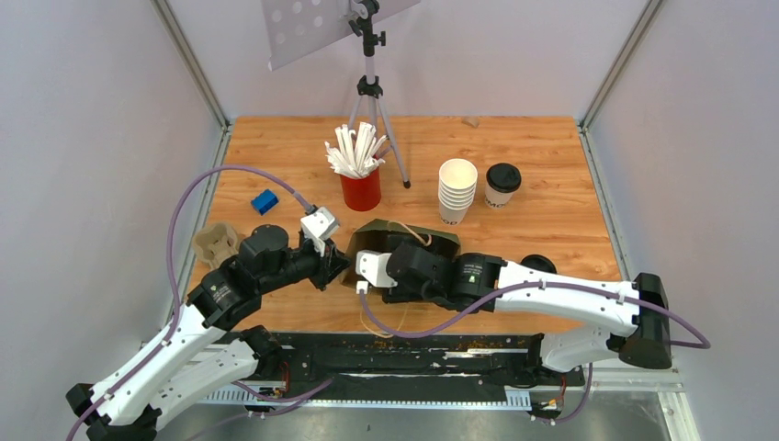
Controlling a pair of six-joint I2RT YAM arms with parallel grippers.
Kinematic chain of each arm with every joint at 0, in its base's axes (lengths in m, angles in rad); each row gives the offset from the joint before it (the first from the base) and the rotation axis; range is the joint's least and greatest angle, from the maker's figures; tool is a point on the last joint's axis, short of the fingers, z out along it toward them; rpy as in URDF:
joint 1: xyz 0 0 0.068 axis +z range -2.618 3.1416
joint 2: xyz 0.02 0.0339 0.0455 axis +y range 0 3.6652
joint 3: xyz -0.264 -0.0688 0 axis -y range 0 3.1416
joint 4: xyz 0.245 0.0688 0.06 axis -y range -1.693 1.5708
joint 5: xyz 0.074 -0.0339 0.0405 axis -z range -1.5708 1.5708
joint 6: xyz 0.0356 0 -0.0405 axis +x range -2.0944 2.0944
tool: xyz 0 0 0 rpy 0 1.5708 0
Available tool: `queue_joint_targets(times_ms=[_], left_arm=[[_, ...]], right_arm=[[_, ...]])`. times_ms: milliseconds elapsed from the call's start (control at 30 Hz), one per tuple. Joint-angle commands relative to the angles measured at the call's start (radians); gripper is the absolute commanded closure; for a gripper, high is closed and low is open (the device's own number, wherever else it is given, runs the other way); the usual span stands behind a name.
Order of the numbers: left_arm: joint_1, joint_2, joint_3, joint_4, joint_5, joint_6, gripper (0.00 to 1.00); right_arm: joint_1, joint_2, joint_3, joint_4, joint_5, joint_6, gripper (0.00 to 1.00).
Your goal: Pack the takeout coffee
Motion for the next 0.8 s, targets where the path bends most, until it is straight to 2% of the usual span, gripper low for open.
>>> queue_joint_targets(times_ms=[0, 200, 367, 433, 500, 600, 767], left_arm=[[0.001, -0.032, -0.015, 0.060, 0.036, 0.031, 0.84], [0.002, -0.076, -0.049, 0.086, 0.048, 0.062, 0.98], [0.001, -0.084, -0.083, 0.098, 0.074, 0.093, 1.00], [0.001, -0.081, -0.078, 0.095, 0.075, 0.081, 0.93], [0.001, -0.071, -0.060, 0.078, 0.057, 0.047, 0.74], [0.002, -0.049, -0.025, 0.035, 0.035, 0.002, 0.57], [0.001, 0.000, 0.010, -0.003, 0.034, -0.032, 0.50]], right_arm=[[-0.002, -0.006, 0.069, -0.072, 0.051, 0.009, 0.35], [-0.002, -0.093, -0.011, -0.081, 0.056, -0.033, 0.35], [-0.001, -0.128, -0.059, -0.092, 0.045, -0.053, 0.35], [-0.001, -0.128, -0.072, -0.093, 0.036, -0.044, 0.35], [-0.002, -0.125, -0.079, -0.092, 0.024, -0.032, 0.36], [-0.002, -0.121, -0.087, -0.083, 0.024, -0.026, 0.36], [-0.002, -0.128, -0.106, -0.063, 0.014, -0.020, 0.37]])
